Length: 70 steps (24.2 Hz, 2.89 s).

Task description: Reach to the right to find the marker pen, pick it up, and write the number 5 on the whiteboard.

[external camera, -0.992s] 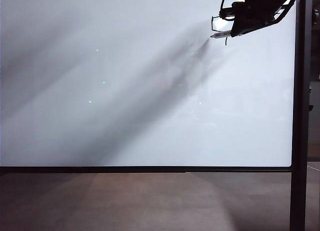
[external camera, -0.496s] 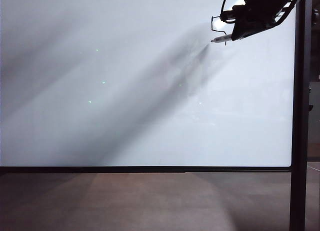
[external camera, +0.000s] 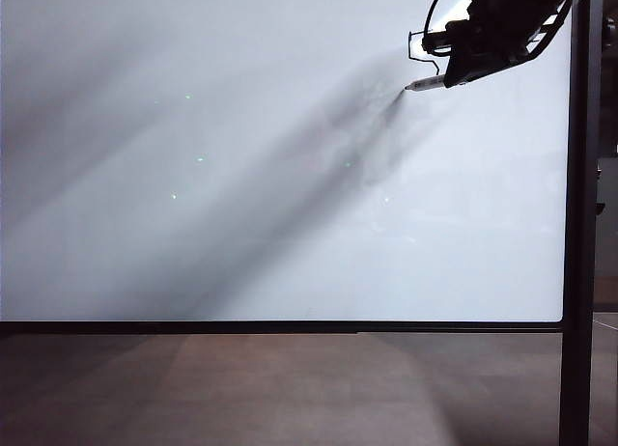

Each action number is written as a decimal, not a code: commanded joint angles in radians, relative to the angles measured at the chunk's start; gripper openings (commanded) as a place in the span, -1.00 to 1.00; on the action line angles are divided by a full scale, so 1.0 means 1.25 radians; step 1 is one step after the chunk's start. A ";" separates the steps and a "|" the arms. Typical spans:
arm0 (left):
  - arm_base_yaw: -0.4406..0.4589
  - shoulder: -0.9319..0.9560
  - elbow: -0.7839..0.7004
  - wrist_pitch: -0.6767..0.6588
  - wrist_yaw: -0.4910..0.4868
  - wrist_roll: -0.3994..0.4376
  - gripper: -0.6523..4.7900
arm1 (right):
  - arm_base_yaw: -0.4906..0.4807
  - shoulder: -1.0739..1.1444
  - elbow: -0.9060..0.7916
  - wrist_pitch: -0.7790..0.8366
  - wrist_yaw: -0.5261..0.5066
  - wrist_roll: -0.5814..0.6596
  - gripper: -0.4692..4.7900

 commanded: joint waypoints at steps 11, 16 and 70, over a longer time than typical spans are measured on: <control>0.001 -0.002 0.003 0.005 -0.002 0.000 -0.78 | -0.018 -0.005 0.004 0.032 0.000 -0.002 -0.84; 0.001 -0.002 0.003 0.005 -0.002 0.000 -0.78 | -0.033 -0.005 0.004 0.033 0.000 -0.002 -0.84; -0.001 -0.030 0.004 0.067 0.121 -0.034 -0.78 | -0.065 -0.428 0.003 -0.230 0.058 0.067 -0.84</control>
